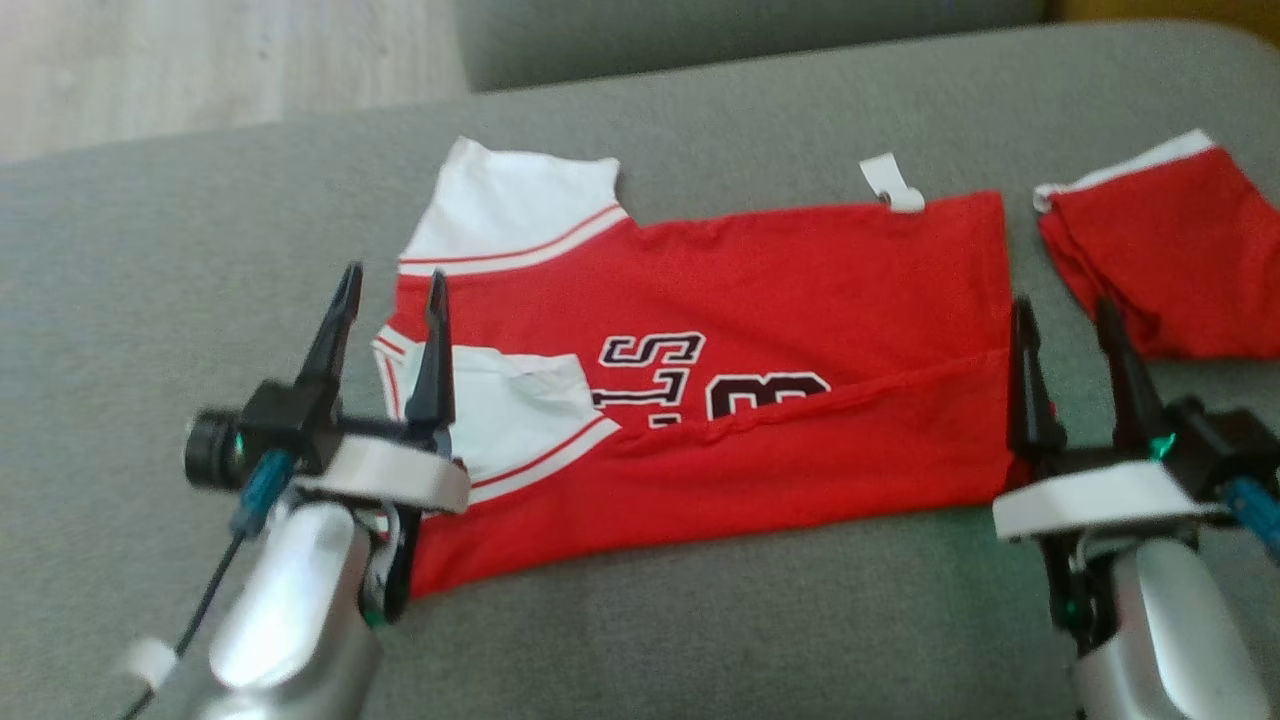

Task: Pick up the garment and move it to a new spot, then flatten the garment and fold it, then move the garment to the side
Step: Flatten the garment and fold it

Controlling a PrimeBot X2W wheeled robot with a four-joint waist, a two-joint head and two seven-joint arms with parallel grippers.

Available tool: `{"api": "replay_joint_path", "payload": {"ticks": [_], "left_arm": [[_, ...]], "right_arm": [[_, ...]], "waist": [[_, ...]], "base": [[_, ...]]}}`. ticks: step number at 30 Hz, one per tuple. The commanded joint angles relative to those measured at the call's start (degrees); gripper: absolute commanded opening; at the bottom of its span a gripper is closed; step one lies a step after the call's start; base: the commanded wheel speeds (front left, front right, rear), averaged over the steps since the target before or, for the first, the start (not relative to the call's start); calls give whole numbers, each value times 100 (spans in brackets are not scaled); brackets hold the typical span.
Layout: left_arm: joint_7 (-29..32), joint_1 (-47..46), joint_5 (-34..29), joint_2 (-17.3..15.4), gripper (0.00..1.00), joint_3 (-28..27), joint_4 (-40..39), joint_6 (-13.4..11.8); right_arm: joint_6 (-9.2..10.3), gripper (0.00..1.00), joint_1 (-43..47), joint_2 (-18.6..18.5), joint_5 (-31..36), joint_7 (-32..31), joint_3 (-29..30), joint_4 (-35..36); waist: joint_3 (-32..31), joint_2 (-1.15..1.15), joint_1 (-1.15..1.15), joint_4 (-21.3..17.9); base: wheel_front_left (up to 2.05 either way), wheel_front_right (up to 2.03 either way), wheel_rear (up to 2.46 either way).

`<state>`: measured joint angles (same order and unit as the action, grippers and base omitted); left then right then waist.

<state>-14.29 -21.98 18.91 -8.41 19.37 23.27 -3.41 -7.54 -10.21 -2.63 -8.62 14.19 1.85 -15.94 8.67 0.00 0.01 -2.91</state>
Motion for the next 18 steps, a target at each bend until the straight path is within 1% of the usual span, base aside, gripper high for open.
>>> {"api": "replay_joint_path", "payload": {"ticks": [1,4,7,10,13,18], "left_arm": [[-54,-403,-83,-177,100,-154,-152,44],[166,-847,-326,-500,100,7,42,250],[552,-1417,-472,-836,100,64,288,449],[1101,-2050,-527,-1106,100,152,666,726],[1651,-2644,-480,-1316,100,231,1089,919],[2463,-3436,-241,-1559,100,350,1829,1055]], "right_arm": [[5,100,-237,-26,-56,61,-143,220],[5,100,-425,-26,-125,74,-248,267],[5,100,-605,-25,-221,78,-347,393],[5,100,-720,-25,-357,79,-386,509],[5,100,-841,-25,-457,80,-542,595],[5,100,-995,-25,-607,80,-789,729]], "waist": [[188,0,-1,-150],[479,0,-1,-351],[764,0,-1,-539],[1037,0,-1,-720],[1287,0,-1,-937],[1610,0,-1,-1238]], "base": [[0,0,0],[0,0,0],[0,0,0],[0,0,0],[0,0,0],[0,0,0]]}}
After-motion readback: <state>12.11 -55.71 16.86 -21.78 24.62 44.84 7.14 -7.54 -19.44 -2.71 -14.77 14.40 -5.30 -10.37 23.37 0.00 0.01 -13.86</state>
